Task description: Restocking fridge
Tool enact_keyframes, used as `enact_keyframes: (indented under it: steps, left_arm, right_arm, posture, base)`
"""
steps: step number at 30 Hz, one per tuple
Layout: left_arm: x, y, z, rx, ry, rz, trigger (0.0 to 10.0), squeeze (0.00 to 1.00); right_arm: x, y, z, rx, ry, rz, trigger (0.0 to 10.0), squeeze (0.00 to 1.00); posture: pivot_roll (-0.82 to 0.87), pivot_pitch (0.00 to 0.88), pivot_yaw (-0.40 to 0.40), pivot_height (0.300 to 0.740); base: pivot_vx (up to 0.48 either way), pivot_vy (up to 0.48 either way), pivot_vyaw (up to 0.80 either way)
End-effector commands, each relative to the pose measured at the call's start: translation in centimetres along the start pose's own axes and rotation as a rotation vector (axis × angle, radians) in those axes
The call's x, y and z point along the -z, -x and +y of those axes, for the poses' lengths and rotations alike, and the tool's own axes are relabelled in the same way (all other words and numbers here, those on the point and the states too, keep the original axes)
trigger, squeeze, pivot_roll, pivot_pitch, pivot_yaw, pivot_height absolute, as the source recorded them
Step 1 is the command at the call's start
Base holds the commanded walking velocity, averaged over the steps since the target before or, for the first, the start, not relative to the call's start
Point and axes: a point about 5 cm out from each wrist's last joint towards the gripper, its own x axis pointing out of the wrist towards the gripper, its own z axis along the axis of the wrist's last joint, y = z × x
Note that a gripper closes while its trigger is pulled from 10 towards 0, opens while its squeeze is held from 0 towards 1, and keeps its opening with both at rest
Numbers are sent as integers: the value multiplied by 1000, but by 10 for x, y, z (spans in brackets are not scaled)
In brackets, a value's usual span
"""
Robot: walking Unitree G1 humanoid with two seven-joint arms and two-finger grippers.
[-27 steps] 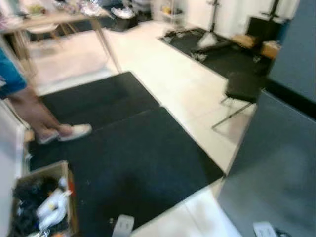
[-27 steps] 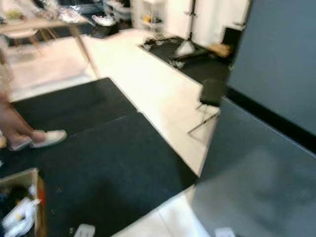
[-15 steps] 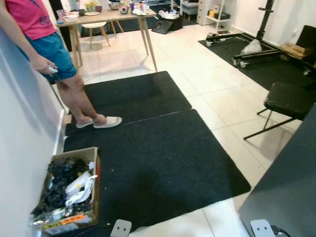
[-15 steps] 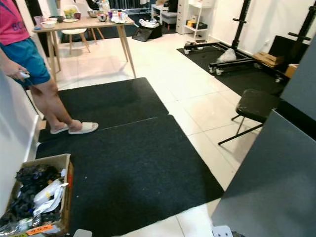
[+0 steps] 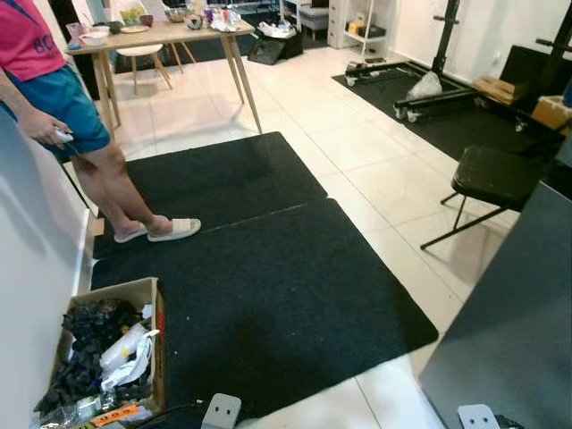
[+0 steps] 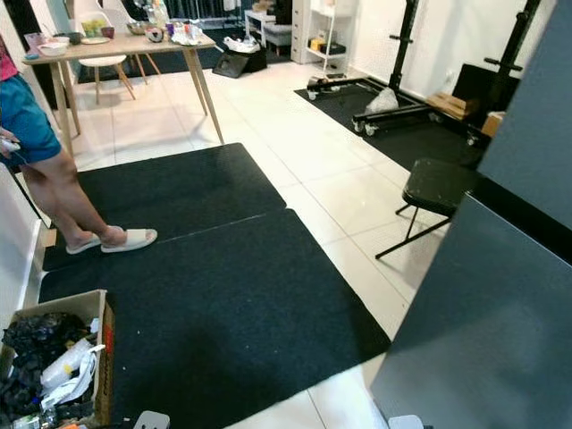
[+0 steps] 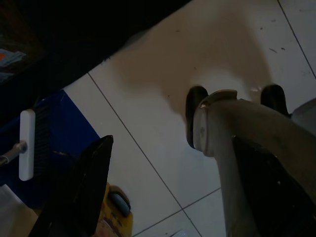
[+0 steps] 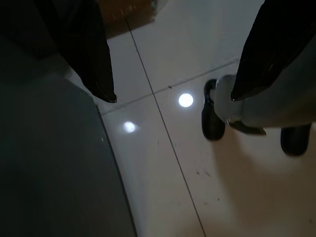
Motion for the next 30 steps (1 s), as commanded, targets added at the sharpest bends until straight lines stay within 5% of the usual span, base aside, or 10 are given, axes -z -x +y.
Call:
enact_keyframes:
  steps: [1, 30]
  left_arm:
    - [-3, 0, -1, 6, -18, -7, 10000, 0]
    - [8, 1, -1, 10, -25, 13, 10000, 0]
  right_arm:
    - [3, 1, -2, 3, 8, 12, 10000, 0]
    - [6, 1, -1, -1, 5, 17, 10000, 0]
  posture:
    - [-43, 0, -14, 738]
    - [-45, 0, -14, 738]
  base:
    - [330, 0, 0]
    - [335, 0, 0]
